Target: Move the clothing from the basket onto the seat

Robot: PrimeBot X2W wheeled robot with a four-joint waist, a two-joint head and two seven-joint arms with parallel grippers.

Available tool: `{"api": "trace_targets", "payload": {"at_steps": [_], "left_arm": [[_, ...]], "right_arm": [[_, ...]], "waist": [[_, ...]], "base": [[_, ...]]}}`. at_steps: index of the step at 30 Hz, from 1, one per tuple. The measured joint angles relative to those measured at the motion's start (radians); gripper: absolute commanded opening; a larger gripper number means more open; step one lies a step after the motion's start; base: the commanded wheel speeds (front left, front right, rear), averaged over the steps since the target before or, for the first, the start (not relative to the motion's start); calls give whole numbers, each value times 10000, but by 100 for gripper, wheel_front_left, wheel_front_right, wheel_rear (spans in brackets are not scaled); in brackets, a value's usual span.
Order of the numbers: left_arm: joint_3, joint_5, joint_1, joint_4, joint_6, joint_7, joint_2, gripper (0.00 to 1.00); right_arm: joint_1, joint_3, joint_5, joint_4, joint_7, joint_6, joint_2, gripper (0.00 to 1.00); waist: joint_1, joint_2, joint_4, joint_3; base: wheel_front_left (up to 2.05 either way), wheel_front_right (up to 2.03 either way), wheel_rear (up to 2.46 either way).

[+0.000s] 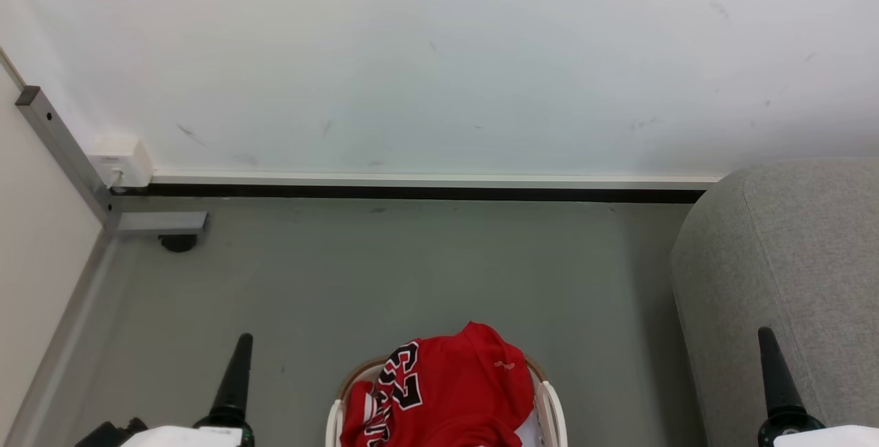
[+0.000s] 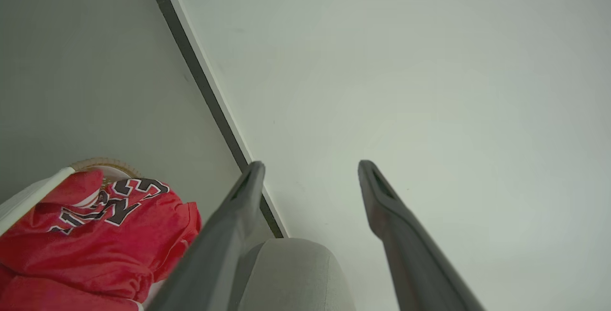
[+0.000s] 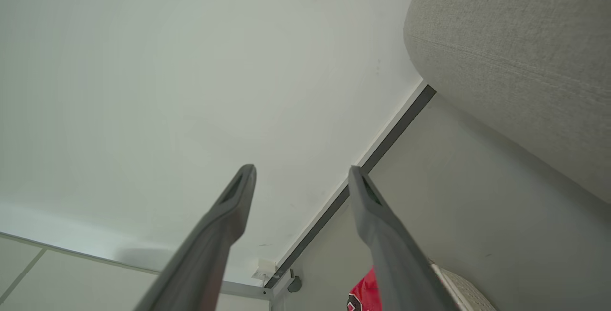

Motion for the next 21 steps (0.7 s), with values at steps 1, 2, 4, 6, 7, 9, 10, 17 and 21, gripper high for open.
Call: {"api": "trace_targets", "payload": {"at_steps": [1, 2, 4, 6, 7, 9, 10, 17, 21], "left_arm": [[-40, 217, 21, -31, 2, -59, -2, 100], [-77, 407, 38, -52, 4, -98, 0, 100], [-146, 859, 53, -92, 15, -222, 0, 100], [-213, 1313, 59, -121, 46, -305, 2, 100], [-253, 1515, 67, -125, 48, -324, 2, 100], [-347, 1969, 88, -125, 48, -410, 2, 100], [-387, 2151, 99, -123, 48, -422, 2, 100], [-529, 3335, 145, -136, 105, -671, 6, 100], [-606, 3919, 174, -148, 136, -840, 8, 100]], "right_arm": [[46, 36, -215, -19, -13, 0, 0, 100], [81, 75, -408, -29, -71, 0, 2, 100], [110, 144, -786, -59, -150, 0, -2, 100], [128, 215, -1139, -107, -226, 0, -2, 100], [144, 244, -1304, -132, -274, 0, -2, 100], [187, 291, -1595, -173, -362, 0, -4, 100], [211, 313, -1778, -192, -380, 0, -6, 100], [304, 539, -2828, -286, -625, 0, -10, 100], [366, 627, -3407, -339, -782, 0, -13, 100]], "waist": [[0, 0, -2, 2], [0, 0, -5, 2], [0, 0, -10, 1], [0, 0, -16, 2], [0, 0, -19, 1], [0, 0, -26, 0], [0, 0, -29, -1], [0, 0, -41, -13], [0, 0, -38, -14]], "base": [[0, 0, 0], [0, 0, 0], [0, 0, 0], [0, 0, 0], [0, 0, 0], [0, 0, 0], [0, 0, 0], [0, 0, 0], [0, 0, 0]]}}
